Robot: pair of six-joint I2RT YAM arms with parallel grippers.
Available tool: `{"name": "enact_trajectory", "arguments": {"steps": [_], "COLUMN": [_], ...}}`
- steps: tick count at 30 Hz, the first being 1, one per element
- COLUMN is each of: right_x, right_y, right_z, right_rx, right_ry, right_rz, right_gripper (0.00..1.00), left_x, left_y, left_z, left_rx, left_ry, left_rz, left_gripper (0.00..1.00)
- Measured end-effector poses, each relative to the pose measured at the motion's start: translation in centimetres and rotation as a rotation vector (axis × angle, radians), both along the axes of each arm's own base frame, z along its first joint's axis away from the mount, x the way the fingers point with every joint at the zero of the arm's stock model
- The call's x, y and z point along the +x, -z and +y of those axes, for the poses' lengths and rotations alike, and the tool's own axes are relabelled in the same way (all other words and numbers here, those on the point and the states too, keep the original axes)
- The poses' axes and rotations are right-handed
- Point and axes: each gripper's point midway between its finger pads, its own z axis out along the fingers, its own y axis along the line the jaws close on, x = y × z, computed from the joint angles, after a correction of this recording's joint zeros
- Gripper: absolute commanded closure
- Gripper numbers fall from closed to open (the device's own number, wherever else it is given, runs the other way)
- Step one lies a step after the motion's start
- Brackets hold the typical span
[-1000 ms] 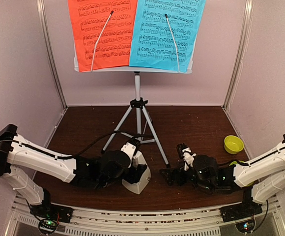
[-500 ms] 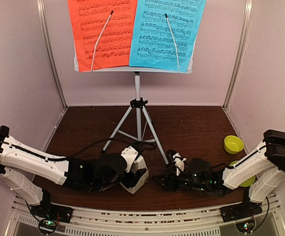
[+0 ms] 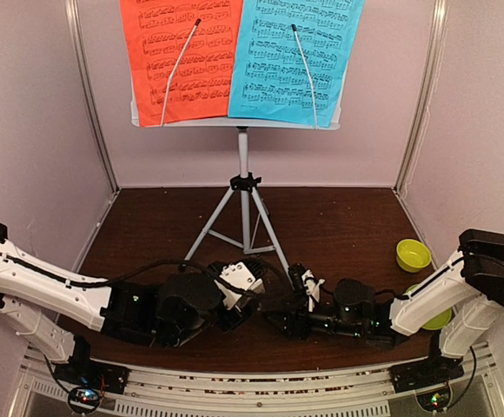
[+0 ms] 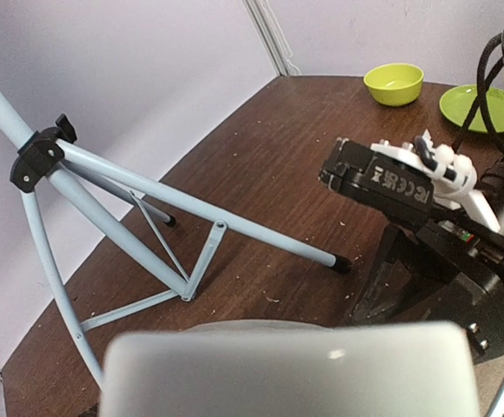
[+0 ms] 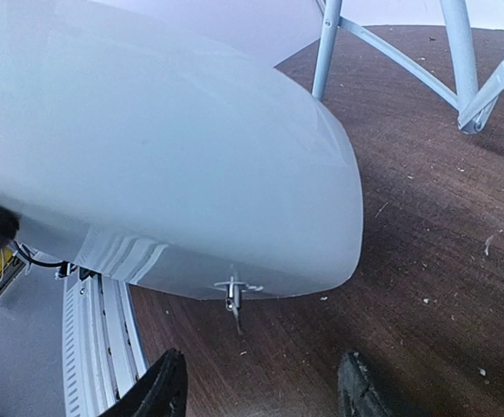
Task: Set up the instrument practice props
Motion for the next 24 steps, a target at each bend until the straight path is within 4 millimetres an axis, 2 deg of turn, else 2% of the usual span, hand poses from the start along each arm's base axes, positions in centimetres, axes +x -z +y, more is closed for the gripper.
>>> {"name": "enact_trajectory", "arguments": {"steps": [6,13,16,24], "right_x": [-0.3,-0.1,0.0,0.2], "right_y": [-0.6,-1.3,-2.0,-2.8], "right_z": [0.7,1.4,1.9,2.4], "right_rx": [0.006,0.015,0.027,0.048], "right_ry": [-0.014,-0.016,-0.017,-0.017], "right_rz": [-0.012,-0.014,-0.018,-0.01], "right_gripper": [0.48,0.56,0.64,0.95], "left_x": [0.0,-0.3,-0.4,-0.5], "left_y": [-1.4,-1.6,-1.6,-2.2], "left_z": [0.3,0.2,0.1,0.1], "left_rx": [-0.024,-0.024,-0.024,-0.04], "left_ry": [0.004,0.015,0.02,0.023], "left_rz": [-0.018,-0.024,-0.025,-0.032], "left_gripper": [0.97,0.98,0.98,0.99]}}
